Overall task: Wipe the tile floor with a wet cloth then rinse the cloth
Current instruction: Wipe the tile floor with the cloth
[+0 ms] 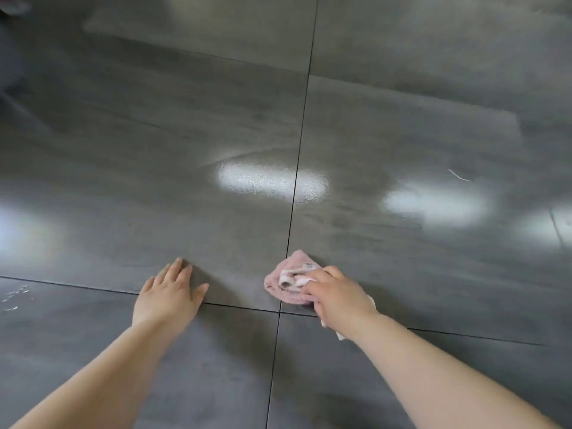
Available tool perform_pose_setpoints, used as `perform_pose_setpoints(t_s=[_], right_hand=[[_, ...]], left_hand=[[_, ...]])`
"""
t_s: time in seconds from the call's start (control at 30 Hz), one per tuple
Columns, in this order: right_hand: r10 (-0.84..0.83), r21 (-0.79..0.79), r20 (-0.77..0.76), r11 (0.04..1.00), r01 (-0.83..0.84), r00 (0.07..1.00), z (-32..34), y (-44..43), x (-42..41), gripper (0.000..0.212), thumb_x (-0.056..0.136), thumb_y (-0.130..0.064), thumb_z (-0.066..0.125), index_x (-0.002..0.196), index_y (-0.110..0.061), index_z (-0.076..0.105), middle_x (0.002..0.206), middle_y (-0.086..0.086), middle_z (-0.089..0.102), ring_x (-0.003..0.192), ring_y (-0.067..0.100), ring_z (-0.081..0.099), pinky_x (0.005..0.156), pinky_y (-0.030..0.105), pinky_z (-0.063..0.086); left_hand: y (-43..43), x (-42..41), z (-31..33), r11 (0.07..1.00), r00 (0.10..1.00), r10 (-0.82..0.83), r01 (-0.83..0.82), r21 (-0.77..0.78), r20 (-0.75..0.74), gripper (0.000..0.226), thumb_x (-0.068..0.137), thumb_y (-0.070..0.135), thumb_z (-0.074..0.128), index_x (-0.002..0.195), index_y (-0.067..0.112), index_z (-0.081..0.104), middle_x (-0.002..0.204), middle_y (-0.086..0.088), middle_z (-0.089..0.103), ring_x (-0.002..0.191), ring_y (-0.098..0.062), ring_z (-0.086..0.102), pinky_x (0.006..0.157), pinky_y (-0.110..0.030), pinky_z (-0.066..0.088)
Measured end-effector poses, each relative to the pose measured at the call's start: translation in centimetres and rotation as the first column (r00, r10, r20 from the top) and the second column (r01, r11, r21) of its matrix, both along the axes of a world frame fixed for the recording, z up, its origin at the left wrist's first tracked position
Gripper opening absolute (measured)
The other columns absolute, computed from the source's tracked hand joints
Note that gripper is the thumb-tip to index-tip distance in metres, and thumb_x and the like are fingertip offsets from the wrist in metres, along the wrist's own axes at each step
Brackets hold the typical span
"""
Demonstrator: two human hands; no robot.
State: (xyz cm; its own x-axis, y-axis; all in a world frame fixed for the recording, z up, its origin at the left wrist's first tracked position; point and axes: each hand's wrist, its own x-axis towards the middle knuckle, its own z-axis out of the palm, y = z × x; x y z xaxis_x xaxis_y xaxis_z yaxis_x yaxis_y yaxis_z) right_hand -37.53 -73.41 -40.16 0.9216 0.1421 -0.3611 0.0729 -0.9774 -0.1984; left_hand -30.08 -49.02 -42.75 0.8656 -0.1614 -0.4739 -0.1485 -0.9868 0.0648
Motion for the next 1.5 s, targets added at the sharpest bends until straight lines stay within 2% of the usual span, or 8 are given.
perform_pose_setpoints(t_s=[0.37,0.57,0.73,0.9,1.0,1.23,1.37,1.5], right_hand=[[-0.79,0.141,0.069,0.612,0.778,0.609,20.8,-16.9,-7.2,0.032,0.09,-0.004,0.049,0.119,-0.012,0.061,0.138,0.004,0.049,0.124,0.025,0.043,0.088,0.029,0.039],[-0.973,0.482,-0.067,0.16,0.861,0.219,16.7,-24.2,-9.9,0.025,0.093,0.0,0.04,0.105,-0.006,0.061,0.068,-0.002,0.054,0.035,0.015,0.044,0.031,0.016,0.032],[-0.95,0.565,-0.309,-0.215,0.797,-0.038,10.8,-32.3,-7.9,0.023,0.095,-0.014,0.034,0.091,-0.026,0.054,0.036,-0.001,0.045,0.024,0.011,0.038,0.039,0.012,0.037],[-0.963,0.509,-0.088,0.177,0.842,0.256,2.3,-40.4,-2.8,0.018,0.091,-0.017,0.046,0.086,-0.027,0.06,0.077,0.015,0.064,0.048,0.021,0.058,0.036,0.019,0.039],[-0.865,0.197,0.04,0.498,0.844,0.501,-3.1,-42.9,-0.8,0.034,0.088,-0.016,0.052,0.122,-0.016,0.058,0.139,0.012,0.048,0.129,0.033,0.039,0.104,0.034,0.033],[-0.9,0.28,0.14,0.437,0.855,0.414,-5.9,-45.4,3.3,0.047,0.084,-0.016,0.036,0.127,-0.006,0.053,0.144,0.015,0.042,0.139,0.036,0.023,0.117,0.043,0.014],[-0.914,0.393,0.178,0.406,0.825,0.364,-5.3,-47.1,9.8,0.051,0.082,-0.018,0.033,0.128,-0.008,0.052,0.142,0.016,0.043,0.136,0.032,0.029,0.115,0.043,0.019],[-0.752,0.33,0.217,0.656,0.678,0.622,-5.2,-43.9,16.3,0.045,0.093,-0.009,0.04,0.137,-0.021,0.04,0.147,0.003,0.037,0.139,0.023,0.022,0.117,0.036,0.011]], left_hand=[[-9.3,1.3,14.5,0.973,0.991,-0.078,0.1,-0.21,0.112,0.027,0.093,0.02,0.035,0.106,0.017,0.059,0.12,-0.005,0.061,0.11,-0.026,0.053,0.085,-0.026,0.037],[-20.4,1.6,12.7,0.915,0.989,-0.036,0.089,-0.394,0.14,0.028,0.092,0.016,0.041,0.112,0.009,0.06,0.121,-0.011,0.061,0.112,-0.029,0.052,0.089,-0.031,0.037],[-27.6,0.6,6.8,0.939,0.997,-0.055,0.07,-0.337,0.053,0.033,0.094,0.021,0.039,0.124,0.016,0.051,0.131,-0.007,0.054,0.12,-0.027,0.048,0.097,-0.031,0.035],[-35.2,3.1,1.4,0.978,0.992,-0.12,0.126,-0.166,0.045,0.044,0.095,0.017,0.029,0.139,0.021,0.029,0.151,-0.001,0.027,0.138,-0.019,0.026,0.112,-0.029,0.017],[-39.9,4.0,-0.6,0.982,0.99,-0.143,0.144,-0.121,0.013,0.051,0.096,0.029,0.023,0.144,0.023,0.006,0.156,-0.001,0.0,0.143,-0.016,0.005,0.116,-0.031,0.004],[-45.0,6.9,-3.0,0.996,1.0,-0.021,0.021,-0.082,-0.003,0.066,0.093,0.046,0.028,0.143,0.024,-0.01,0.155,-0.001,-0.015,0.142,-0.017,-0.016,0.115,-0.038,-0.008],[-44.3,6.4,-4.4,0.991,0.999,-0.023,0.028,-0.129,0.043,0.083,0.07,0.076,-0.009,0.131,0.022,-0.025,0.148,0.004,-0.023,0.133,-0.01,-0.027,0.1,-0.027,-0.034],[-43.8,6.8,-4.7,0.993,0.992,-0.093,0.087,-0.077,-0.08,0.077,0.087,0.059,-0.004,0.137,0.009,0.029,0.137,-0.02,0.044,0.131,-0.026,0.02,0.109,-0.025,-0.017]])
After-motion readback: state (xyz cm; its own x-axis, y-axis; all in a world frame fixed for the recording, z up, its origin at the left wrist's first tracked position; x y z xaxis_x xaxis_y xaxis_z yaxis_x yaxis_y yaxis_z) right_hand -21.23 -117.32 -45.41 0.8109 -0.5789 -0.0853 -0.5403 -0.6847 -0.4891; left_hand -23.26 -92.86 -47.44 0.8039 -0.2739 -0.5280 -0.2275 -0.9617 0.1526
